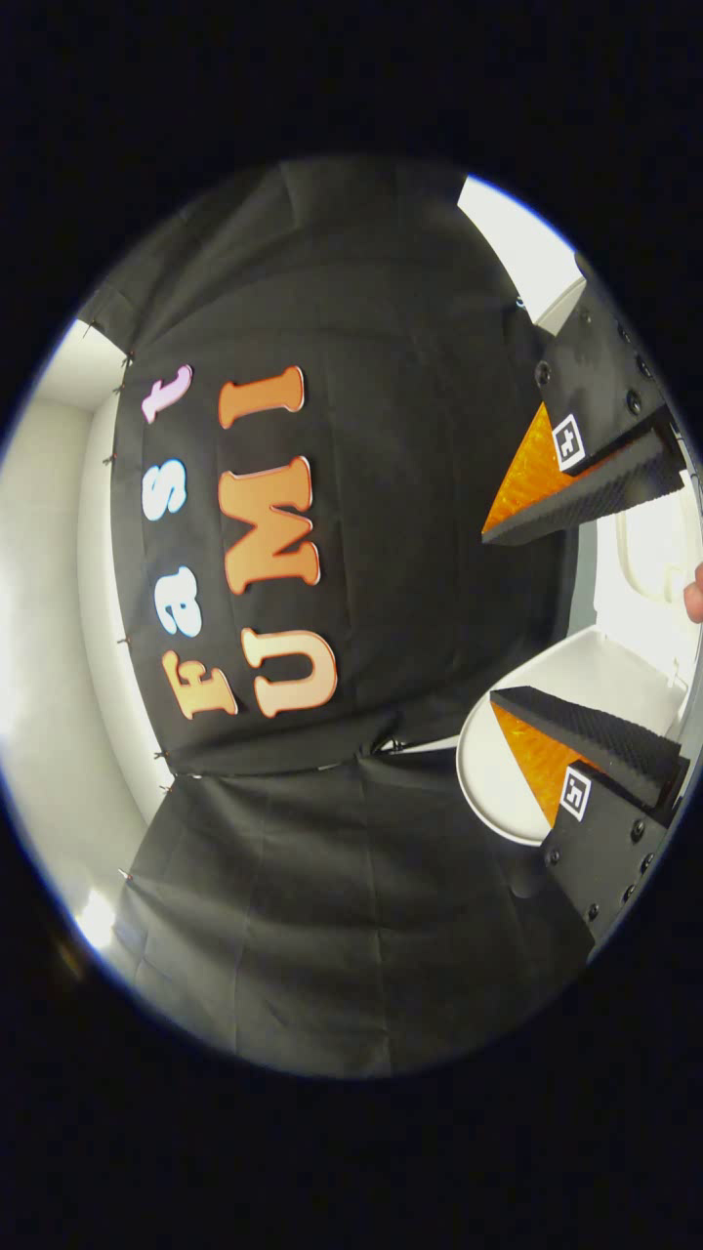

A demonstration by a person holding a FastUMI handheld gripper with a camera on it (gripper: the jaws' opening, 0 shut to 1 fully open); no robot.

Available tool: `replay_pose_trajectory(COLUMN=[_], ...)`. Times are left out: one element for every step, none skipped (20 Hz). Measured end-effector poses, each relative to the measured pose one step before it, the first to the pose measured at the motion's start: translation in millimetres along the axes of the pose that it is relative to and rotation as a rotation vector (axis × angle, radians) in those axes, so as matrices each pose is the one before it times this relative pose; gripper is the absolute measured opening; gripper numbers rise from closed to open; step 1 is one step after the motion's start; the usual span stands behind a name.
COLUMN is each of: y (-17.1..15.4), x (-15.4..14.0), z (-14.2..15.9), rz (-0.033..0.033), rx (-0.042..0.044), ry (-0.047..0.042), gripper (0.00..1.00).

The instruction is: Open the toilet lid.

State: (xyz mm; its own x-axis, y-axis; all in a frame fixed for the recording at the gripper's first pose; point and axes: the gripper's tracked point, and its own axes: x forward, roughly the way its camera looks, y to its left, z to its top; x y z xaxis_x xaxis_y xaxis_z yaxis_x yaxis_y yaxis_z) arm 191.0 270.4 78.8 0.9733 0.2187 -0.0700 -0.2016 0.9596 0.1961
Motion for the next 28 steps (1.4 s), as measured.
replay_pose_trajectory(y=[-20.42,-19.26,-17.01,-18.53,-18.05,-16.51,-14.56,-12.23,-9.95,-11.69,-11.92,-10.01,-12.48,-8.15,-7.65,-9.30,-7.71,-7.65,-7.12,-6.05,-6.26,-4.62,-4.40,-5.30,-3.38,-2.71,-3.58,-3.12], x=[-5.38,-5.00,-4.89,-5.34,-4.95,-2.69,-3.87,-3.84,-3.96,-4.23,-4.86,-4.74,-5.14,-1.44,-1.81,-1.36,-1.13,-2.17,-2.23,-3.51,-4.27,-3.49,-3.14,-2.65,-1.06,0.58,0.01,0.42], z=[1.05,-0.39,-3.30,-2.86,-4.48,-4.16,-5.68,-3.06,-5.47,-5.75,-4.04,-5.16,-6.60,-4.66,-6.74,-7.03,-6.63,-5.72,-7.85,-8.39,-6.16,-6.93,-7.31,-5.74,-4.95,-3.38,-3.78,-4.01], rz=[-0.03188,-0.02407,-0.01979,-0.02152,-0.02080,-0.02018,-0.01263,-0.00555,-0.00031,-0.00444,-0.01108,-0.00555,-0.00922,-0.00648,-0.00842,-0.01127,-0.01014,-0.01201,-0.01135,-0.00983,-0.00990,-0.00584,-0.00748,-0.00860,-0.00486,-0.00795,-0.00797,-0.00877], rx=[-0.00788,-0.00289,-0.00016,-0.00646,-0.00883,-0.00972,-0.01344,-0.01058,-0.01727,-0.01918,-0.01380,-0.01028,-0.00377,0.00672,0.01017,0.00809,0.00119,-0.00634,-0.01076,-0.00728,0.00438,0.01025,0.00626,-0.00126,-0.00936,-0.01058,-0.00498,0.00367], ry=[-0.00972,-0.00173,0.00191,0.00466,0.00784,0.00602,0.00739,0.00238,0.00456,0.00327,-0.00123,-0.00113,-0.00138,-0.00063,0.00450,0.00489,0.00337,0.00155,0.00518,0.00553,0.00341,0.00565,0.00779,0.00433,0.00124,0.00544,0.00762,0.00651], gripper=[0.94,0.94,0.94,0.94,0.93,0.93,0.94,0.94,0.94,0.94,0.94,0.94,0.94,0.93,0.93,0.93,0.93,0.93,0.93,0.93,0.94,0.93,0.93,0.93,0.93,0.93,0.93,0.93])
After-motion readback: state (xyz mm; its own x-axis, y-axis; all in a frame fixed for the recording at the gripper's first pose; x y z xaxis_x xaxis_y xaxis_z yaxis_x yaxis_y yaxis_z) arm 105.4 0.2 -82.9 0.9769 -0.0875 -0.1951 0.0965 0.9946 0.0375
